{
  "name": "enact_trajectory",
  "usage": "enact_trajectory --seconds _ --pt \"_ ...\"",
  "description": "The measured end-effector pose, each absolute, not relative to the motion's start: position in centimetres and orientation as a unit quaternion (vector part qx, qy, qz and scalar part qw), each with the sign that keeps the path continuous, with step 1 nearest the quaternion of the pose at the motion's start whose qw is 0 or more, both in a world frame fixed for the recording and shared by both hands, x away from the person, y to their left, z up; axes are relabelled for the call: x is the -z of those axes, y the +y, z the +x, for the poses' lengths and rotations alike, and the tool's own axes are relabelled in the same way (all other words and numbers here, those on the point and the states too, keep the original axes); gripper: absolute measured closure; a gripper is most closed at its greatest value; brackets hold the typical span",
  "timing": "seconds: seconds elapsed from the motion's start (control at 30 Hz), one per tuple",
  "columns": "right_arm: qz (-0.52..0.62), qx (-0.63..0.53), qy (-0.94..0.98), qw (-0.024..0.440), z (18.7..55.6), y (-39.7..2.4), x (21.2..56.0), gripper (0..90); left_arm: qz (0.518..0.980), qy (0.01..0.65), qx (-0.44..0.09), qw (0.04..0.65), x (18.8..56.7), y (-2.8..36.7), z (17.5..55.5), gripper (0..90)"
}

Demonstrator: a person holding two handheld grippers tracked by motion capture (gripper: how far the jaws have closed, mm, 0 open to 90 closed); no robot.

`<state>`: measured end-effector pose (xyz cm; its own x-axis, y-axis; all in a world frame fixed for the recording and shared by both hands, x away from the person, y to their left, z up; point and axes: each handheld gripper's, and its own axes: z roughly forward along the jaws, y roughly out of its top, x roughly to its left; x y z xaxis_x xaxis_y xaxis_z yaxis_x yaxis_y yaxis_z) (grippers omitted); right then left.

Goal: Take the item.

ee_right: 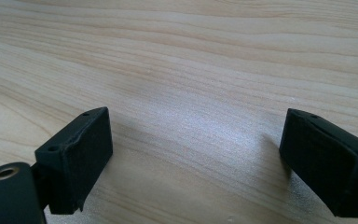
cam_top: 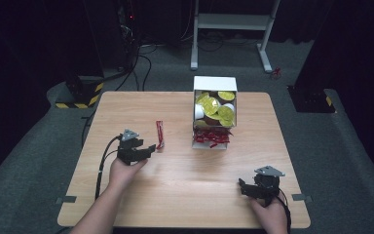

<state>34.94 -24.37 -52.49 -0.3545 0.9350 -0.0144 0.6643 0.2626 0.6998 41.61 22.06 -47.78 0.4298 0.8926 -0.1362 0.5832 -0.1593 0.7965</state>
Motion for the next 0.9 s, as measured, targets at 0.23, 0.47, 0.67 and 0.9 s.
enact_trajectory --seconds 0.23,0.47,0.67,0.9 --pt "0.524 -0.307 0.763 0.22 34.9 -24.4 52.5 9.4 0.743 0.496 -0.183 0.41 47.5 24.2 39.5 36.9" --pt "0.524 -0.308 0.763 0.22 34.9 -24.4 52.5 9.5 0.748 0.493 -0.188 0.403 48.2 26.5 37.1 35.8" --pt "0.524 -0.308 0.763 0.221 34.9 -24.4 52.5 9.5 0.757 0.51 -0.191 0.361 50.1 30.0 35.2 35.6" --pt "0.525 -0.308 0.762 0.221 34.9 -24.4 52.5 9.8 0.77 0.515 -0.195 0.322 51.9 32.9 33.4 32.7"
